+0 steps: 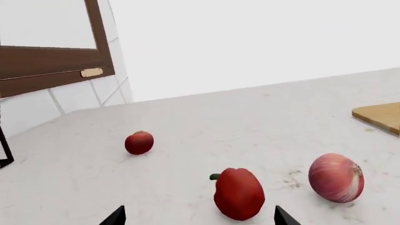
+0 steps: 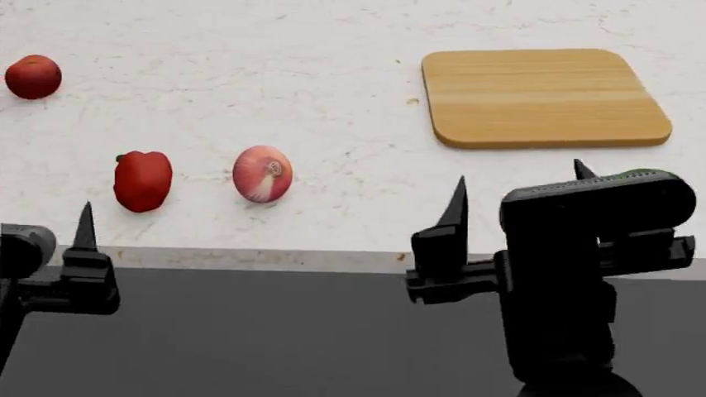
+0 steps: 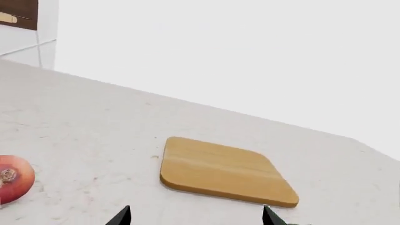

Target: Place the avocado, onion, tomato and bell pepper on the cutting board.

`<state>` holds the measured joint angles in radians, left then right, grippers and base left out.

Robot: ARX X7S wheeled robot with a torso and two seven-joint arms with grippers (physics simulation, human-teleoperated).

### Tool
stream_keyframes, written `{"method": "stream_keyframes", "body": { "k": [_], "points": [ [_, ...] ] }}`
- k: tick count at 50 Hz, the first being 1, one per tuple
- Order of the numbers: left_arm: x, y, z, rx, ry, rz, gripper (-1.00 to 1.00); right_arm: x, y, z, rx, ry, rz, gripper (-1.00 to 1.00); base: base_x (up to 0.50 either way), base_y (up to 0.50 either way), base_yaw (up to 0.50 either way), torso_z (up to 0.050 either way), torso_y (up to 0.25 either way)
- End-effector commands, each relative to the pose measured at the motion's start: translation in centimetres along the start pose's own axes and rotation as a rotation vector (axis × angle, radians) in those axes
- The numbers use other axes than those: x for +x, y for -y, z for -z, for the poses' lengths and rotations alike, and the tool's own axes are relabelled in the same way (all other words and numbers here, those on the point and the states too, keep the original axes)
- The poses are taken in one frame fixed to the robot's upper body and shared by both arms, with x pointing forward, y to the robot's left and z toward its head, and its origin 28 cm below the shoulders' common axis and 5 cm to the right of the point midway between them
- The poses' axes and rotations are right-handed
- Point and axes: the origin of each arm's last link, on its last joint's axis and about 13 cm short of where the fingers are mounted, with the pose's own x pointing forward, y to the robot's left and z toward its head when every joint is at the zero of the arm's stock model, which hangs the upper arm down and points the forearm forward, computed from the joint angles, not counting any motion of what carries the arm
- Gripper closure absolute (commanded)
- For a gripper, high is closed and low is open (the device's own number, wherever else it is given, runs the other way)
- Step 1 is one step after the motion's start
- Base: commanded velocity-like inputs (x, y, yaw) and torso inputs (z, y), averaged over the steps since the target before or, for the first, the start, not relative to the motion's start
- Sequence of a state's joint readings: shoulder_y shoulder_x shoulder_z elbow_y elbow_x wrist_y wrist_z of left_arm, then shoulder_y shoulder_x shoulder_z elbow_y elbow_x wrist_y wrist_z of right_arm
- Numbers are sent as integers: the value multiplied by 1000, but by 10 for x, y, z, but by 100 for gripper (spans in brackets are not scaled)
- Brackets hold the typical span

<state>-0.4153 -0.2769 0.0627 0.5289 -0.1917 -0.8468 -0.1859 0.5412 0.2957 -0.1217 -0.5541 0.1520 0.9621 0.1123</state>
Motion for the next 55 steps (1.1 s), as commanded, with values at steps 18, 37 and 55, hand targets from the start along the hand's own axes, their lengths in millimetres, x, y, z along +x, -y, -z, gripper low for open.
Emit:
{"method": "stream_keyframes", "body": {
  "k": [18, 37, 55],
  "points": [
    [100, -50, -105, -19, -160, -1, -100, 78, 41, -118, 2, -58, -78, -100, 0, 0, 0, 0, 0],
    [96, -56, -129, -22, -148, 21, -100, 85, 28, -131, -84, -46, -129, -100, 452, 320, 0, 0, 0],
    [92, -52, -132, -23, -143, 43, -100, 80, 26, -126, -68, -57, -141, -100, 464, 361, 0, 0, 1]
  ]
}}
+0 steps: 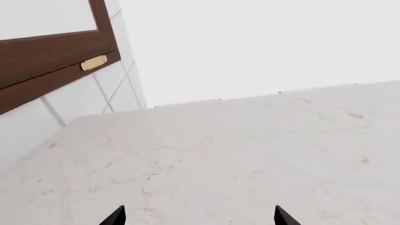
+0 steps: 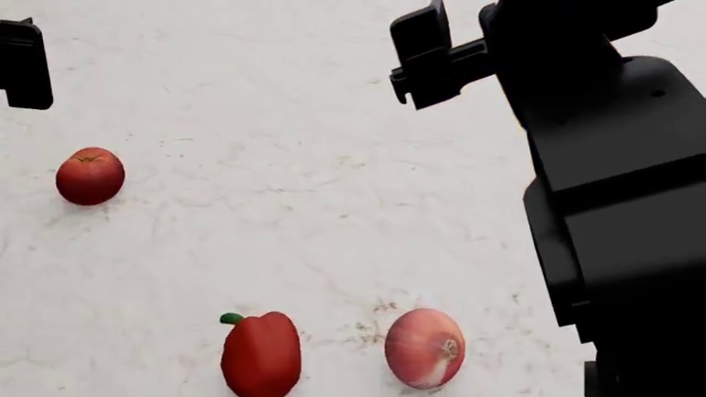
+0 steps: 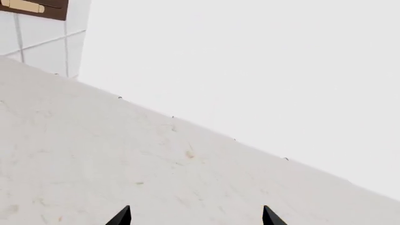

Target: Place the avocado, onion, tomato and bell pepper on the cutting board.

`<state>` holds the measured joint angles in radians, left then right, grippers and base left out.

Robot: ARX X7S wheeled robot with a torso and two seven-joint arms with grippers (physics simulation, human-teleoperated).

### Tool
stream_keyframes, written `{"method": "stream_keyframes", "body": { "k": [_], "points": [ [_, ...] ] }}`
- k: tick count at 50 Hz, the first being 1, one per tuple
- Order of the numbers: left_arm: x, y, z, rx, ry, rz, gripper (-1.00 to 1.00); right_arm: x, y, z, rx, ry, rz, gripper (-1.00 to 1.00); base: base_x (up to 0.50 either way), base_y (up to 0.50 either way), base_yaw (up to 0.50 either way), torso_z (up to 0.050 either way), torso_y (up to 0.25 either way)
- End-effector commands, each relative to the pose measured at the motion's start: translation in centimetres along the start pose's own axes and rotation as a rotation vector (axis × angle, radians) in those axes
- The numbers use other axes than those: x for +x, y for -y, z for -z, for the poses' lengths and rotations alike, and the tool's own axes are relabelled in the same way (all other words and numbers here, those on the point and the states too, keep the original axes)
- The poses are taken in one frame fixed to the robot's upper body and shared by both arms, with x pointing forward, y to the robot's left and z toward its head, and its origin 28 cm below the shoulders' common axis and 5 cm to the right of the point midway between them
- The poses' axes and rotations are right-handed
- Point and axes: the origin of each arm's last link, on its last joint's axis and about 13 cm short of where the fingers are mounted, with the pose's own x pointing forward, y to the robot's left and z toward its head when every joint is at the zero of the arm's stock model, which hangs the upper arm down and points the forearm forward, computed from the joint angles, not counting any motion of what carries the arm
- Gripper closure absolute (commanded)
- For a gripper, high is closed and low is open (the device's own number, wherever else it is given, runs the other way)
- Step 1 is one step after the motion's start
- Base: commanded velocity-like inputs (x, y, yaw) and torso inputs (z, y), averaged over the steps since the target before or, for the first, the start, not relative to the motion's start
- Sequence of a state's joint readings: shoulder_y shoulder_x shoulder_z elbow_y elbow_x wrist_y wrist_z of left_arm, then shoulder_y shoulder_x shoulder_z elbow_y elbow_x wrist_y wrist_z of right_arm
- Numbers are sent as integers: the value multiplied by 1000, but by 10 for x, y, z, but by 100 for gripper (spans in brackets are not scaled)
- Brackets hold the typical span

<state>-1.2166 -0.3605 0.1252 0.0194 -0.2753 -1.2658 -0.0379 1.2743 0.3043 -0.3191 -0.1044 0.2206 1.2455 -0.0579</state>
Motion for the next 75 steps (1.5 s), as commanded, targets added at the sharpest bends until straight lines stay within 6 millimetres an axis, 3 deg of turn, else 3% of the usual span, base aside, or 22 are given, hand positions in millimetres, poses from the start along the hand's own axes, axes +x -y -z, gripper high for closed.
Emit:
{"method": "stream_keyframes", "body": {
  "k": [1, 14, 25, 39, 60, 75],
  "points": [
    [-2, 4, -2, -4, 20, 31, -100, 0, -1, -1, 31, 3, -20, -100, 500, 262, 0, 0, 0],
    [-2, 8, 2, -5, 14, 39, -100, -13, 5, 6, 55, -9, -16, -100, 385, 127, 0, 0, 3],
    [-6, 8, 3, 10, 19, 48, -100, -58, 8, 9, 13, -47, -136, -100, 0, 0, 0, 0, 0],
    [-7, 3, -2, 20, 20, 37, -100, -112, 4, -15, -45, -90, -351, -100, 0, 0, 0, 0, 0],
    [-3, 4, -2, 29, 17, 38, -100, -148, -17, -25, -129, -142, -599, -100, 0, 0, 0, 0, 0],
    [-3, 5, 0, 32, 20, 39, -100, -167, -31, -17, -181, -226, -757, -100, 0, 0, 0, 0, 0]
  ]
}}
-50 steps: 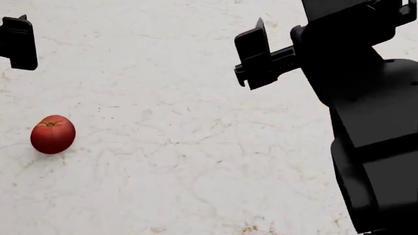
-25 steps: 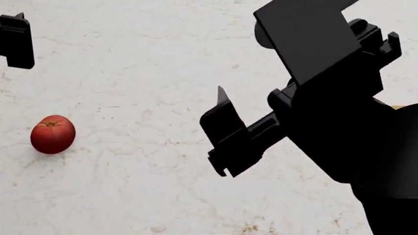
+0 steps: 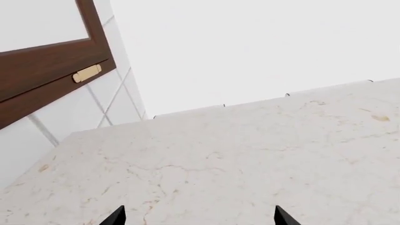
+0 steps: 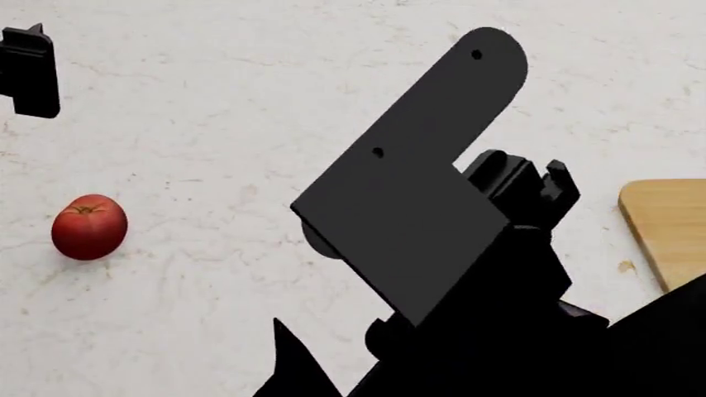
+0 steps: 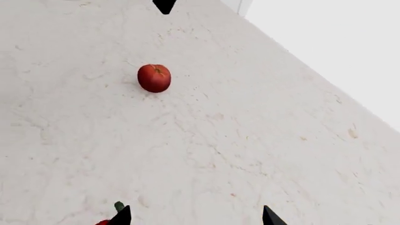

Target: Place the avocado, onion, tomato and bell pepper on the cutting board.

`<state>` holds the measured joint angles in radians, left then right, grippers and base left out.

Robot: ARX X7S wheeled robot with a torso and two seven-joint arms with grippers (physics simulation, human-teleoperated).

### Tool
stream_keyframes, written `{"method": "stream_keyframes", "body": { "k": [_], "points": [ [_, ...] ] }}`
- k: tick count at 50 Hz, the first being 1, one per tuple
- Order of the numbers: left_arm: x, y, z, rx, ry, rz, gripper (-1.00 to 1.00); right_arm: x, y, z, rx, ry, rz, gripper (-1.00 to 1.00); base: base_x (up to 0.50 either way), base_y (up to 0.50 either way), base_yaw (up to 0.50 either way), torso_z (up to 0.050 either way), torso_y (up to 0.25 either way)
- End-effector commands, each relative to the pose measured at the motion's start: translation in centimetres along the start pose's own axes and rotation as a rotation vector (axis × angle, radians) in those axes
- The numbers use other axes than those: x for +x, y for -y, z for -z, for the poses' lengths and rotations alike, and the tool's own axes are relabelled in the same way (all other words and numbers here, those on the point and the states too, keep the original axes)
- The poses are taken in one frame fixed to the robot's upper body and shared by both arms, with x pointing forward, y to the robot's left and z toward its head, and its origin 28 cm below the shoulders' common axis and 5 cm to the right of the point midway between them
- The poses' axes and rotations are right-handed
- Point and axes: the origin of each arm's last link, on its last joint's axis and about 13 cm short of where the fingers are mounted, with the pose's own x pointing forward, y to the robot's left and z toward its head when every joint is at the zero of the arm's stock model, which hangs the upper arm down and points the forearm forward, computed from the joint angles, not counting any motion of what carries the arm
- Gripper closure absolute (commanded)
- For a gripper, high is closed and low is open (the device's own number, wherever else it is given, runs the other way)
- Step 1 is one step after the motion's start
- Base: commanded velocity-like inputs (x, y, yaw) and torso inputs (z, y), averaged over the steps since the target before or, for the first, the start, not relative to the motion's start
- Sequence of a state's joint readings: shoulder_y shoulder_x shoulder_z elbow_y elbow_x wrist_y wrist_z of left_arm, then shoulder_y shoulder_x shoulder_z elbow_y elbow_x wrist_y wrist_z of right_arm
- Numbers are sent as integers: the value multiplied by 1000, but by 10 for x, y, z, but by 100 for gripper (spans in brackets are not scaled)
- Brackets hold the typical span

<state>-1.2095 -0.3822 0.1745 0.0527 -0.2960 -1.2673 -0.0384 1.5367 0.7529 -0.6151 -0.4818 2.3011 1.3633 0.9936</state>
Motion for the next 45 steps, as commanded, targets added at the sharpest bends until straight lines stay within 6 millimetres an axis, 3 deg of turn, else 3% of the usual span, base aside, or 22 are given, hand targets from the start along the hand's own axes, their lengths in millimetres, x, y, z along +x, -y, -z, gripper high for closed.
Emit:
{"method": "stream_keyframes", "body": {
  "k": [1, 45],
  "points": [
    [0, 2, -1, -21, 12, 20, -100, -5, -16, 0, -29, -28, -127, -100, 0, 0, 0, 0, 0],
    [0, -2, 5, -12, 14, 0, -100, 48, -39, 43, 16, -145, -252, -100, 0, 0, 0, 0, 0]
  ]
}}
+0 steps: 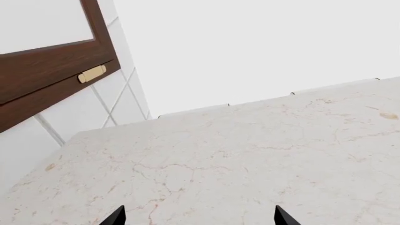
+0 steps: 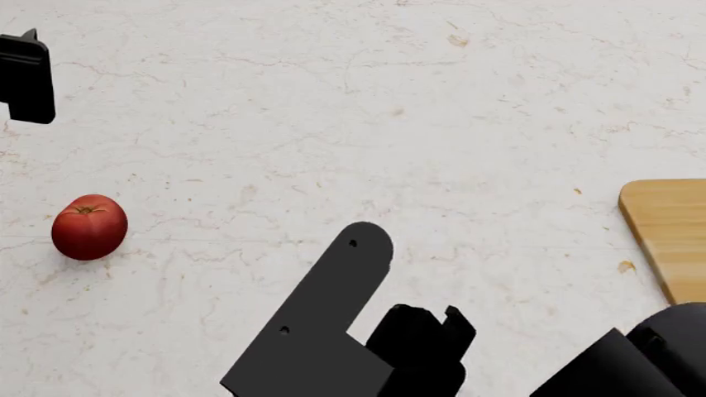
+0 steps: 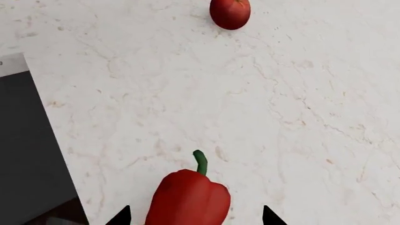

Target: Place the avocado, onion, tomato and bell pepper on the cutting board.

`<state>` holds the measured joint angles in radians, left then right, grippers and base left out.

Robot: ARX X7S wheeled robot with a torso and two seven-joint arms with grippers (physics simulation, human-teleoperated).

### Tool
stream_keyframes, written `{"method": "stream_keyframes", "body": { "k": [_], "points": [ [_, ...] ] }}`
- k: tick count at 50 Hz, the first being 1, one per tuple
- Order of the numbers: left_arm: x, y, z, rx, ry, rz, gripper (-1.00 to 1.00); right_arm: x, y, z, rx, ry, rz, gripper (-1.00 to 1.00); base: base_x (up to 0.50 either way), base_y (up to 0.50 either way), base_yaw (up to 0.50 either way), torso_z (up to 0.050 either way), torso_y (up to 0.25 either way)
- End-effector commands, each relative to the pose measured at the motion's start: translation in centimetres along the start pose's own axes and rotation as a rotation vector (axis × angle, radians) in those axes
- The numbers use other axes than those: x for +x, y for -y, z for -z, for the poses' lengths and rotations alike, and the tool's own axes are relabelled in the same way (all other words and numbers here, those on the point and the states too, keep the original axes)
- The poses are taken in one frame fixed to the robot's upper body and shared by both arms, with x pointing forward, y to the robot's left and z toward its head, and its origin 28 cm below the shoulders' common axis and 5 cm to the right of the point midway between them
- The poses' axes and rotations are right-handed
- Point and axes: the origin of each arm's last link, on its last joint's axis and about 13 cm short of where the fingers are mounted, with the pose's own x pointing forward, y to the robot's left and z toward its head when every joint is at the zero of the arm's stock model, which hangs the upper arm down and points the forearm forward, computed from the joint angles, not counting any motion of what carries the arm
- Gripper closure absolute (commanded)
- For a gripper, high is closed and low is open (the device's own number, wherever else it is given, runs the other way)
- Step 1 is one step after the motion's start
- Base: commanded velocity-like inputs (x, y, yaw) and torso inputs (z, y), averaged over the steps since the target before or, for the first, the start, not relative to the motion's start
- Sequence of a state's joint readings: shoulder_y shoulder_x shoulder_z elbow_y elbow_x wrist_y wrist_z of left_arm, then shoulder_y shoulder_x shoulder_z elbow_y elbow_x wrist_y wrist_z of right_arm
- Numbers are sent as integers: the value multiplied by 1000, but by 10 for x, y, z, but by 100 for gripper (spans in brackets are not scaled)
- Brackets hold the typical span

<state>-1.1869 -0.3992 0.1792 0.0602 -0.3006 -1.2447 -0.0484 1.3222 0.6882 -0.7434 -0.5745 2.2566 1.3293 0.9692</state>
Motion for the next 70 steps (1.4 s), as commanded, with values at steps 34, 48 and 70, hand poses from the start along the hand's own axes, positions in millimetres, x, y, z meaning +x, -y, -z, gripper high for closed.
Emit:
{"method": "stream_keyframes", "body": {
  "k": [34, 48, 70],
  "points": [
    [-2, -2, -5, -21, 21, 6, -100, 54, 3, 32, 93, -29, -42, -100, 0, 0, 0, 0, 0],
    [-3, -1, 3, -19, 14, 6, -100, 45, 5, 29, 104, 26, 4, 100, 0, 0, 0, 0, 0],
    [-12, 3, 3, -49, 1, 40, -100, -9, 27, 4, 180, 292, 331, 100, 0, 0, 0, 0, 0]
  ]
}}
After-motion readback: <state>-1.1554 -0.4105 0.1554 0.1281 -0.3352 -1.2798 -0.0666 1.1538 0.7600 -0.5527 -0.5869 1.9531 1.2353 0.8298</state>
